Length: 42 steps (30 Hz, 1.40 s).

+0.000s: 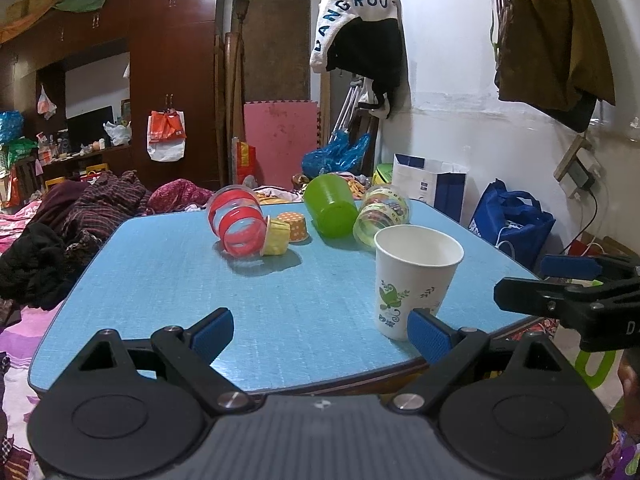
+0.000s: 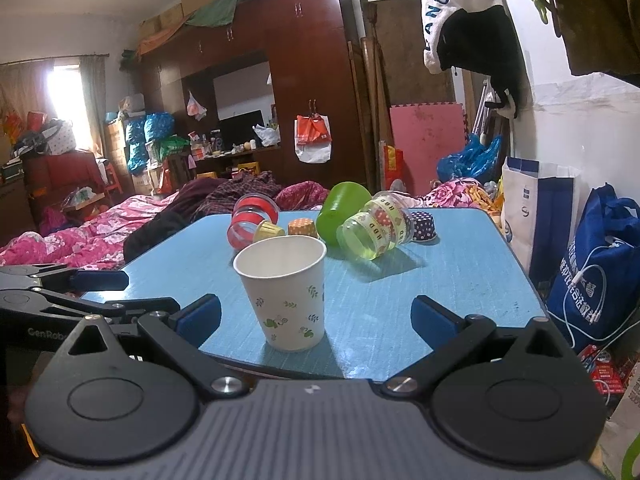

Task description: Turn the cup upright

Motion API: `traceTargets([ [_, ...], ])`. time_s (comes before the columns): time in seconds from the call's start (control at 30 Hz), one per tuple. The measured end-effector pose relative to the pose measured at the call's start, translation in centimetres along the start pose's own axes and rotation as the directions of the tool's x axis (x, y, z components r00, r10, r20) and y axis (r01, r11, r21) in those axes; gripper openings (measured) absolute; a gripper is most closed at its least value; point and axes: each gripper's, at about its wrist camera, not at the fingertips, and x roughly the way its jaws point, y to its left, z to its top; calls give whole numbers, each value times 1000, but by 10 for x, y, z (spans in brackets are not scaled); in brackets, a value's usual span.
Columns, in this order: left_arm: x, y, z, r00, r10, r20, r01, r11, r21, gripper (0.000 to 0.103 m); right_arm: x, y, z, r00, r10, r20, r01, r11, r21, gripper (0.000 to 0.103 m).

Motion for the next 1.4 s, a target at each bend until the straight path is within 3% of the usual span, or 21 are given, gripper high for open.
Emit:
traceTargets([
  [1.4, 1, 3, 0, 999, 37, 14, -37, 999, -4, 95, 1, -1, -1, 1000, 9, -3, -9, 1000, -7, 102],
])
